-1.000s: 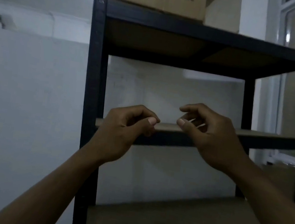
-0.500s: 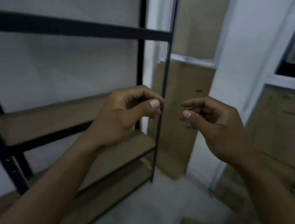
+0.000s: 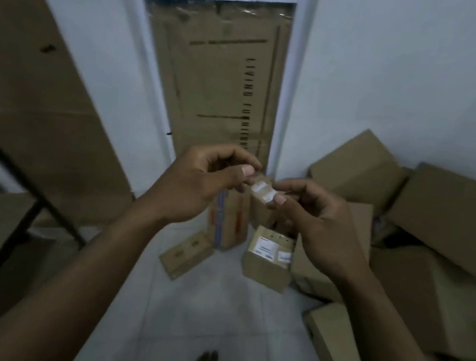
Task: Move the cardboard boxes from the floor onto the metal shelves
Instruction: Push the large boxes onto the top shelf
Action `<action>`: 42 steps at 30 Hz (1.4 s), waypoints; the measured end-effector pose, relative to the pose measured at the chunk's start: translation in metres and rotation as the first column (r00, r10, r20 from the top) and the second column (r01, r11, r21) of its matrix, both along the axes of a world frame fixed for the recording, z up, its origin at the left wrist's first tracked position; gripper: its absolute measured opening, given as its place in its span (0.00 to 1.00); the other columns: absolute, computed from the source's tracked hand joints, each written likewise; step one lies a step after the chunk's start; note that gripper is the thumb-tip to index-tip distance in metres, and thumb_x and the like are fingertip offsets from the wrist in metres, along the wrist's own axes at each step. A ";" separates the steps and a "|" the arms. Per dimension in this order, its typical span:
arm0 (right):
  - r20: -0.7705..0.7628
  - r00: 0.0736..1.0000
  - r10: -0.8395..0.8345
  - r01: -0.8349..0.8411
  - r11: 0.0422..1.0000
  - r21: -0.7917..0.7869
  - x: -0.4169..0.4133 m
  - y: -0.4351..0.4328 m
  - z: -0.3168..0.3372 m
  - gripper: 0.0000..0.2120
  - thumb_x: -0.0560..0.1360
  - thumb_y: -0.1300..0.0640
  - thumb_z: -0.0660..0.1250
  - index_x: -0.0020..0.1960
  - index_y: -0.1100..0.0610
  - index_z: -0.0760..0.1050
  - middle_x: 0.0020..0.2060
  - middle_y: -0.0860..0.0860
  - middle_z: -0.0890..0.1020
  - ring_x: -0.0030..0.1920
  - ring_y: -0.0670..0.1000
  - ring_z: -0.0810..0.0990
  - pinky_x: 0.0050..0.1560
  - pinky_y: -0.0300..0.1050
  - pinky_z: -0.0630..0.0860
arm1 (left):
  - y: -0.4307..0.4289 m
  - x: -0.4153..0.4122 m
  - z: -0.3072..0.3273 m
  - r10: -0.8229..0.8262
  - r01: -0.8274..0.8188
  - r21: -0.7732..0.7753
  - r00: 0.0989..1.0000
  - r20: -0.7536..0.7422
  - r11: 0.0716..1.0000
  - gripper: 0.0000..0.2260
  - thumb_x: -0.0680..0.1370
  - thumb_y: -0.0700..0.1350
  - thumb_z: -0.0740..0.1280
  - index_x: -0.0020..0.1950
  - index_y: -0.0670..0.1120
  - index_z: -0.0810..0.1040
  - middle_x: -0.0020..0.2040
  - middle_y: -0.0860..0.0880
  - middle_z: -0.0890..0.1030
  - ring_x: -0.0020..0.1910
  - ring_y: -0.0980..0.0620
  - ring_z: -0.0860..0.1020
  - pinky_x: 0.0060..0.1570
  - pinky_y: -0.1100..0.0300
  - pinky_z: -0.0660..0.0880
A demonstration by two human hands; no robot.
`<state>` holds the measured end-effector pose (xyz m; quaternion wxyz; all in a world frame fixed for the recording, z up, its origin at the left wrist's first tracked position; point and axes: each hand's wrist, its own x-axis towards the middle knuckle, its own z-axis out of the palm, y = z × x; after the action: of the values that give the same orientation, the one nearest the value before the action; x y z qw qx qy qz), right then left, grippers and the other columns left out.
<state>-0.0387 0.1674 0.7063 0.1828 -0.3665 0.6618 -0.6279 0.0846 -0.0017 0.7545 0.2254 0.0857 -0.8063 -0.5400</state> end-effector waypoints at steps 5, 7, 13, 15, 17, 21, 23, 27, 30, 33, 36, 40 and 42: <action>0.066 0.968 -0.244 0.238 0.968 0.084 -0.042 0.022 -0.030 0.07 0.78 0.63 0.69 0.52 0.54 0.82 0.40 0.57 0.85 0.38 0.50 0.83 0.39 0.38 0.77 | -0.013 -0.078 -0.038 -0.174 0.168 0.061 0.978 0.115 0.984 0.06 0.81 0.40 0.67 0.53 0.46 0.83 0.45 0.48 0.85 0.45 0.47 0.83 0.47 0.58 0.78; 0.102 0.938 -0.331 0.320 0.940 0.116 -0.057 0.028 -0.042 0.08 0.78 0.63 0.69 0.51 0.52 0.82 0.40 0.58 0.85 0.37 0.49 0.83 0.38 0.37 0.77 | -0.020 -0.105 -0.054 -0.221 0.211 0.084 0.964 0.148 0.974 0.07 0.81 0.39 0.66 0.54 0.46 0.83 0.47 0.44 0.84 0.46 0.42 0.83 0.48 0.53 0.79; 0.237 0.770 -0.592 0.529 0.801 0.281 -0.100 0.070 -0.092 0.06 0.80 0.59 0.68 0.53 0.51 0.82 0.43 0.53 0.87 0.38 0.51 0.84 0.39 0.41 0.80 | -0.021 -0.188 -0.103 -0.355 0.300 0.234 0.903 0.244 0.925 0.07 0.81 0.36 0.65 0.56 0.39 0.81 0.46 0.37 0.83 0.40 0.48 0.81 0.40 0.58 0.78; 0.274 0.710 -0.649 0.568 0.758 0.321 -0.117 0.088 -0.104 0.06 0.80 0.58 0.68 0.53 0.50 0.82 0.43 0.52 0.87 0.40 0.53 0.84 0.42 0.46 0.81 | -0.013 -0.217 -0.117 -0.390 0.309 0.295 0.879 0.275 0.904 0.07 0.81 0.34 0.64 0.56 0.38 0.80 0.44 0.41 0.82 0.38 0.51 0.81 0.37 0.63 0.78; 0.251 0.666 -0.702 0.609 0.706 0.361 -0.137 0.108 -0.115 0.06 0.80 0.58 0.68 0.52 0.49 0.81 0.41 0.48 0.87 0.39 0.50 0.84 0.41 0.45 0.81 | -0.006 -0.246 -0.133 -0.402 0.300 0.325 0.859 0.318 0.897 0.07 0.81 0.34 0.63 0.55 0.39 0.79 0.44 0.43 0.82 0.38 0.50 0.80 0.36 0.62 0.78; 0.271 0.594 -0.757 0.646 0.650 0.400 -0.190 0.137 -0.132 0.06 0.80 0.60 0.68 0.52 0.51 0.81 0.42 0.53 0.87 0.37 0.51 0.83 0.40 0.45 0.81 | 0.011 -0.311 -0.166 -0.392 0.236 0.388 0.831 0.394 0.891 0.08 0.82 0.34 0.62 0.52 0.42 0.80 0.45 0.41 0.81 0.40 0.46 0.78 0.37 0.56 0.73; 0.298 0.573 -0.763 0.634 0.644 0.428 -0.223 0.144 -0.138 0.05 0.80 0.62 0.67 0.53 0.55 0.81 0.45 0.59 0.85 0.35 0.49 0.81 0.37 0.41 0.79 | 0.018 -0.343 -0.179 -0.374 0.205 0.394 0.826 0.422 0.896 0.08 0.82 0.34 0.62 0.51 0.44 0.80 0.45 0.41 0.81 0.40 0.46 0.78 0.37 0.56 0.73; 0.305 0.583 -0.753 0.570 0.647 0.507 -0.285 0.152 -0.150 0.07 0.80 0.62 0.67 0.57 0.58 0.79 0.49 0.61 0.84 0.38 0.51 0.79 0.39 0.43 0.77 | 0.036 -0.404 -0.198 -0.317 0.137 0.367 0.812 0.491 0.920 0.09 0.82 0.37 0.64 0.49 0.48 0.82 0.45 0.46 0.83 0.43 0.43 0.80 0.42 0.52 0.75; 0.300 0.611 -0.733 0.524 0.658 0.541 -0.325 0.155 -0.157 0.08 0.80 0.60 0.67 0.59 0.58 0.79 0.47 0.59 0.83 0.39 0.51 0.79 0.40 0.42 0.77 | 0.045 -0.441 -0.209 -0.308 0.116 0.370 0.799 0.517 0.922 0.09 0.81 0.39 0.65 0.49 0.50 0.83 0.45 0.48 0.84 0.45 0.42 0.81 0.44 0.50 0.76; 0.275 0.618 -0.737 0.520 0.645 0.560 -0.360 0.156 -0.162 0.10 0.80 0.60 0.68 0.60 0.58 0.79 0.42 0.52 0.80 0.39 0.50 0.80 0.37 0.39 0.76 | 0.053 -0.474 -0.212 -0.318 0.129 0.366 0.794 0.519 0.922 0.08 0.82 0.41 0.65 0.51 0.51 0.83 0.46 0.49 0.84 0.46 0.43 0.82 0.44 0.50 0.77; 0.226 0.611 -0.759 0.565 0.618 0.548 -0.392 0.159 -0.166 0.07 0.79 0.57 0.69 0.57 0.51 0.79 0.44 0.51 0.81 0.45 0.53 0.82 0.47 0.49 0.80 | 0.062 -0.509 -0.210 -0.369 0.198 0.360 0.780 0.506 0.912 0.07 0.82 0.42 0.65 0.54 0.50 0.82 0.50 0.47 0.84 0.48 0.44 0.82 0.43 0.54 0.77; 0.127 0.569 -0.813 0.644 0.536 0.546 -0.426 0.178 -0.161 0.08 0.78 0.54 0.71 0.57 0.46 0.78 0.48 0.52 0.82 0.50 0.55 0.83 0.54 0.60 0.80 | 0.082 -0.562 -0.193 -0.449 0.284 0.377 0.754 0.480 0.881 0.06 0.82 0.38 0.63 0.55 0.44 0.80 0.50 0.43 0.81 0.45 0.46 0.78 0.41 0.56 0.74; 0.108 0.533 -0.839 0.680 0.501 0.536 -0.444 0.195 -0.158 0.10 0.78 0.52 0.71 0.58 0.45 0.77 0.49 0.50 0.81 0.51 0.53 0.82 0.54 0.61 0.80 | 0.096 -0.587 -0.183 -0.473 0.305 0.395 0.754 0.456 0.866 0.07 0.82 0.36 0.63 0.56 0.40 0.79 0.49 0.41 0.81 0.45 0.45 0.77 0.41 0.56 0.72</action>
<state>-0.4828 0.3628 0.5486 0.0738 0.1399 0.8305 -0.5340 -0.5026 0.0946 0.5713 -0.1446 0.0950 -0.7457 -0.6435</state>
